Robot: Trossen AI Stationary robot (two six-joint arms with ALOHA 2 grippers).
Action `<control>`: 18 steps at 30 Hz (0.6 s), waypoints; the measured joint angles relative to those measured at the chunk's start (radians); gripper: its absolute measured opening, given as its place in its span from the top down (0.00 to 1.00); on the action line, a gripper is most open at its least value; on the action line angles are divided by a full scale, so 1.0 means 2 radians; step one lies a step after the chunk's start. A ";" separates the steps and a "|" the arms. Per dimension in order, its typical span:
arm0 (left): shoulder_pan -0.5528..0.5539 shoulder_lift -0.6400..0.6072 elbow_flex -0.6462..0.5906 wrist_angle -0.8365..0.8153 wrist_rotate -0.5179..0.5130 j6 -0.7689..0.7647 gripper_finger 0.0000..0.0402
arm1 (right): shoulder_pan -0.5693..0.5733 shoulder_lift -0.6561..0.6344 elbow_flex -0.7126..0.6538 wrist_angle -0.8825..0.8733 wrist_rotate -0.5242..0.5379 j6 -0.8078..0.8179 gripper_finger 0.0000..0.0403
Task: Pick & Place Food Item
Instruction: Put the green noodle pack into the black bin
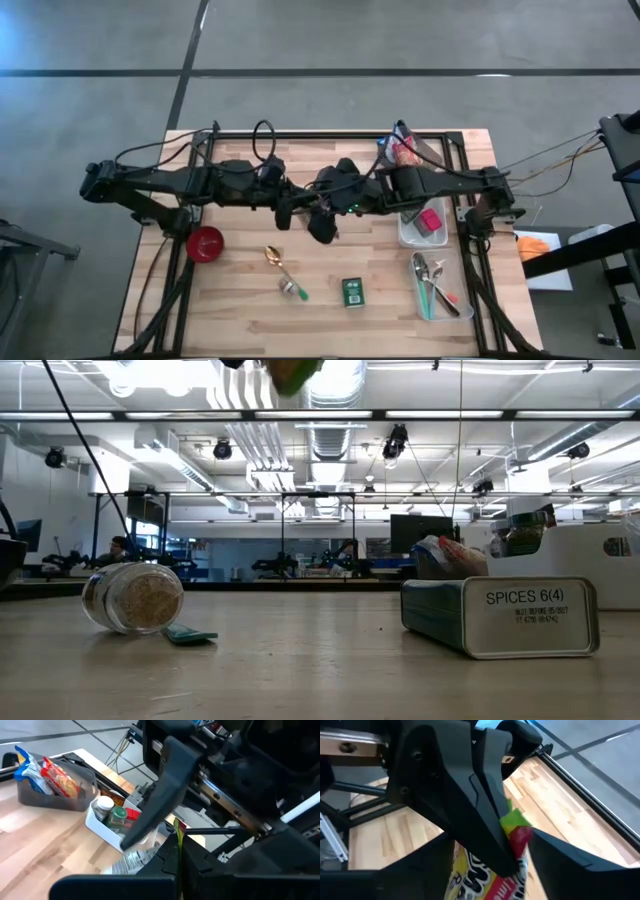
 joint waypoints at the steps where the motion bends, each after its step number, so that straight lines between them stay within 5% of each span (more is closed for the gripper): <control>1: 0.000 0.000 0.000 0.000 0.000 0.000 1.00 | -0.001 0.003 0.006 -0.005 0.000 -0.001 0.43; 11: 0.000 -0.003 0.000 0.006 0.003 0.008 1.00 | -0.001 0.002 0.008 -0.012 0.000 -0.015 0.80; 18: 0.000 -0.004 0.000 0.008 0.005 0.010 1.00 | -0.001 0.001 0.008 -0.014 -0.007 -0.016 0.94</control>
